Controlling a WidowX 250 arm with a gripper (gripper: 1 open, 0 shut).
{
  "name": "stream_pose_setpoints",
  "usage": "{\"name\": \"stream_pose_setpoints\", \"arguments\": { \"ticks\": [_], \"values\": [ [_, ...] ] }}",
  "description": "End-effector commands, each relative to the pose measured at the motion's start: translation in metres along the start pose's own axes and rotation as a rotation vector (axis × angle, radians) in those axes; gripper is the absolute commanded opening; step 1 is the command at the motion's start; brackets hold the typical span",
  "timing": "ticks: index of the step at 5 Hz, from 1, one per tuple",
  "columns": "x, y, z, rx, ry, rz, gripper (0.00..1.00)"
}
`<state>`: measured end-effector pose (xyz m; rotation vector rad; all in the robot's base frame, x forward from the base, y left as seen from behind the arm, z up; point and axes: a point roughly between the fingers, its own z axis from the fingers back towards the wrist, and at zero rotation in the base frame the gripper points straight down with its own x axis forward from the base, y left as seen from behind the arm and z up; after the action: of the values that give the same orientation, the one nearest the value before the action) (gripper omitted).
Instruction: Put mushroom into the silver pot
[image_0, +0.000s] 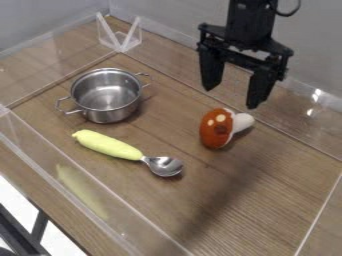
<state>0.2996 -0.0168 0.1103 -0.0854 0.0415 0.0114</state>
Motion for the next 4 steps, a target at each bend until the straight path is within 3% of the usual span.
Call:
{"name": "stream_pose_setpoints", "arguments": {
  "ticks": [1, 3, 4],
  "values": [
    [-0.01, -0.005, 0.012, 0.002, -0.039, 0.007, 1.0],
    [0.006, -0.003, -0.027, 0.009, -0.028, 0.012, 1.0],
    [0.006, 0.006, -0.046, 0.008, -0.035, 0.078, 1.0]
  ]
}}
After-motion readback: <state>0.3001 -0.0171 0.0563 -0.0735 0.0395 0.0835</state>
